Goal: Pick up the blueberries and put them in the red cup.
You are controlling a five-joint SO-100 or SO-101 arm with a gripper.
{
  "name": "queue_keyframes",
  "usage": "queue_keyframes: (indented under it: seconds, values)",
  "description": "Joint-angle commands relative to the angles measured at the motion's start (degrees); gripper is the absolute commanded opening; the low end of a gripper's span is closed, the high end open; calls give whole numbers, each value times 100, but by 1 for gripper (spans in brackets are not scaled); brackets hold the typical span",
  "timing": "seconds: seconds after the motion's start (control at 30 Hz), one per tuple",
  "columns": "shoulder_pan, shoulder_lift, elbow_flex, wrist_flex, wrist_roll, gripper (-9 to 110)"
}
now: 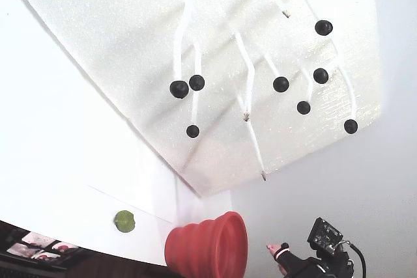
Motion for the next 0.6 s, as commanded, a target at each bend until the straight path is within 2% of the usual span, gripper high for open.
queue_keyframes:
  seconds: [0.0,0.57]
  values:
    - [88,281,-70,-141,97,19]
    - [-624,1301,-35,439,571,18]
